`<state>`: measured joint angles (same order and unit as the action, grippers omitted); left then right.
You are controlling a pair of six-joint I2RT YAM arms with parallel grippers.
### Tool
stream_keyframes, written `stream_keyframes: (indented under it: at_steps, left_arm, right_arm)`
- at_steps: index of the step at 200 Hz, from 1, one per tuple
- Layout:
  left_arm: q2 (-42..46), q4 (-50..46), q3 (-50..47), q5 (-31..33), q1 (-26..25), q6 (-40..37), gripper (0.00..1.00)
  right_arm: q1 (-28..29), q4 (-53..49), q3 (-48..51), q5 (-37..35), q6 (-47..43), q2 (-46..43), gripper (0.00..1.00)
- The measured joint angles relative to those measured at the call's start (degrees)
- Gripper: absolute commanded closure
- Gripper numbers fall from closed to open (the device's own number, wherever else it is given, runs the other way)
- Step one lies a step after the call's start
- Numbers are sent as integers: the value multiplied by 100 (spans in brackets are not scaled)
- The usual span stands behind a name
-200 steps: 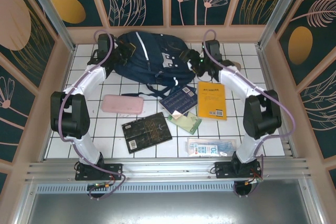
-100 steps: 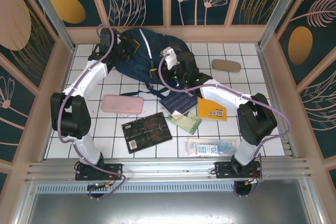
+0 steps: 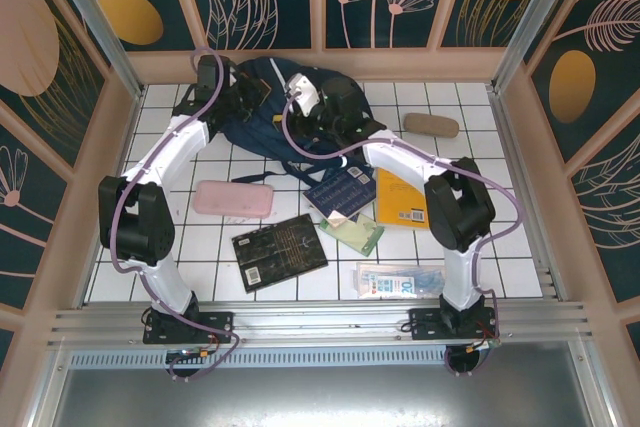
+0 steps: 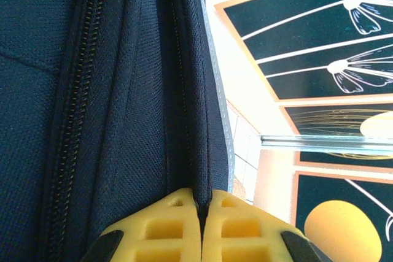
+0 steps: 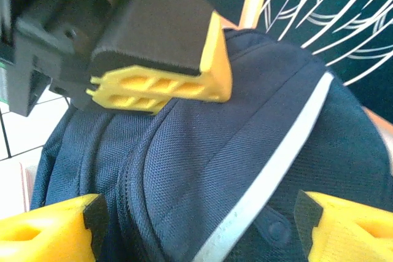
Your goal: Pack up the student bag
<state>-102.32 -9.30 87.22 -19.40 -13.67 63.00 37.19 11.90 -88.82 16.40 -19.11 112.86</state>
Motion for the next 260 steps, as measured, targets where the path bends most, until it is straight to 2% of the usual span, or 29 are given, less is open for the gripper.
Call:
stream_keyframes:
  at_steps: [13, 25, 33, 51, 58, 77, 90, 100, 116, 134, 153, 179, 203, 233, 260]
  left_arm:
    - [0, -24, 0, 35, -11, -26, 100]
    - [0, -50, -4, 55, -11, -42, 100]
    - [0, -39, -4, 96, -13, -52, 100]
    - [0, 11, -4, 247, -4, -109, 100]
    - [-2, 11, -4, 339, 7, -144, 100]
    - [-9, -87, 24, 452, 50, -271, 99]
    - [-13, -295, 164, 498, 28, -455, 75]
    - [-15, -428, 299, 518, 4, -636, 62]
    - [68, -555, 570, 452, -68, -1086, 50]
    - [442, -586, 514, 310, -151, -1513, 44]
    - [1058, -361, -37, 68, -190, -1987, 43]
    - [1681, -74, -979, -188, -256, -2688, 49]
    - [1617, 37, -1488, -262, -516, -3270, 54]
    - [1419, 549, -2192, -619, -737, -3563, 52]
    - [1023, 1040, -2404, -981, -732, -3598, 48]
  right_arm:
    - [0, -57, -101, 22, 11, 129, 25]
    - [4, -149, -264, 20, 33, 236, 36]
    - [4, -278, -426, 28, 17, 328, 49]
    - [46, -555, -785, 184, 83, 533, 88]
    - [61, -629, -890, 280, 105, 590, 100]
    - [35, -667, -999, 472, 232, 634, 100]
    - [-20, -647, -999, 649, 382, 634, 100]
    - [-81, -603, -997, 793, 560, 634, 100]
    - [-247, -564, -994, 874, 964, 647, 100]
    - [-544, -566, -994, 1056, 1397, 656, 100]
    - [-835, -570, -1043, 1224, 1818, 662, 100]
    - [-1119, -761, -1541, 1534, 2426, 879, 100]
    - [-1351, -1241, -2385, 2059, 2970, 1268, 100]
    - [-1631, -1899, -3694, 2837, 3609, 1941, 100]
    - [-1790, -2153, -3908, 3331, 3915, 2083, 100]
